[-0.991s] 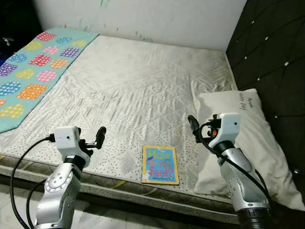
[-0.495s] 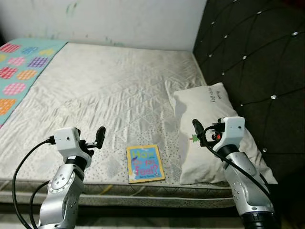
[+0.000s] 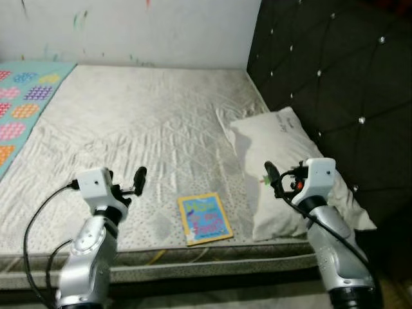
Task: Clean up the room
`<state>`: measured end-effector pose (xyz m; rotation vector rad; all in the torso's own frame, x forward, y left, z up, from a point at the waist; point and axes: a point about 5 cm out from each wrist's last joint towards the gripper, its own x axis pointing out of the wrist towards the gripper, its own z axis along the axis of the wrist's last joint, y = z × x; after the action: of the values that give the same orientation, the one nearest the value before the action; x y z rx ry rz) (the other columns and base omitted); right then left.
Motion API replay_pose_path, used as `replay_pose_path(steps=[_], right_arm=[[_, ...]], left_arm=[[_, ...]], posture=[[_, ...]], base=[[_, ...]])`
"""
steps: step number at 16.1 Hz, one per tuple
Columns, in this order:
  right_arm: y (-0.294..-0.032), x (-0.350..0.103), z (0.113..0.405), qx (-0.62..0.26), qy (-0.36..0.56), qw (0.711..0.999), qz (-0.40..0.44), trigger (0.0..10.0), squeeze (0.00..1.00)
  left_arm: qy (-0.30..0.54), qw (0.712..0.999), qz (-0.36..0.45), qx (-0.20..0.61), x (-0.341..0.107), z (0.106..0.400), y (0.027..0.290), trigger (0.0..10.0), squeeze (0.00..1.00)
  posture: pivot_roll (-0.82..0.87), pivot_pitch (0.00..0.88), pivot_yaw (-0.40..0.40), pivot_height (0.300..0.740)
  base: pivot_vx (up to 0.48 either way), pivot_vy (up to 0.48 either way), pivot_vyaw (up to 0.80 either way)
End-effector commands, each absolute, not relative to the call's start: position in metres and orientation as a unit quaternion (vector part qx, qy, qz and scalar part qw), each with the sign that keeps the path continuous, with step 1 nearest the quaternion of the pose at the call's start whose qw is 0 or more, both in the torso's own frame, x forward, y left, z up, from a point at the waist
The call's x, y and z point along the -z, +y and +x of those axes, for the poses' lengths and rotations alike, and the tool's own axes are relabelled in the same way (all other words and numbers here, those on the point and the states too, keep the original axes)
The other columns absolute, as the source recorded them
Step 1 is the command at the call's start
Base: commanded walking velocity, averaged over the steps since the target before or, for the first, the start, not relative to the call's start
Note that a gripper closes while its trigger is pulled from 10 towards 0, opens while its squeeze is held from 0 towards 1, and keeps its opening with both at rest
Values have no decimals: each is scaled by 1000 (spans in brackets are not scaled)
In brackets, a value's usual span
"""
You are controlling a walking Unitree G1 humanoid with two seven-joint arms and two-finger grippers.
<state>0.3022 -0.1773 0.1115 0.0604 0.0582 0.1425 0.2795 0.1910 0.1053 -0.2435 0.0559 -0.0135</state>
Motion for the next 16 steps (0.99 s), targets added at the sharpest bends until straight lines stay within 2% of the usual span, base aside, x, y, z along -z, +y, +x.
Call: replay_pose_path(steps=[1,8,16], right_arm=[[-174,-118,305,-78,17,996,25,10000,0],[-174,-119,305,-81,16,996,23,10000,0],[-176,-119,304,-79,17,997,16,10000,0]], left_arm=[[30,993,-117,-6,-105,278,196,10000,0],[17,993,-113,6,-107,279,195,10000,0],[4,990,-136,32,-111,277,187,10000,0]], posture=[[-19,0,-47,740],[-23,0,-47,740],[-30,0,-47,740]], base=[[0,334,0],[0,0,0],[452,0,0]])
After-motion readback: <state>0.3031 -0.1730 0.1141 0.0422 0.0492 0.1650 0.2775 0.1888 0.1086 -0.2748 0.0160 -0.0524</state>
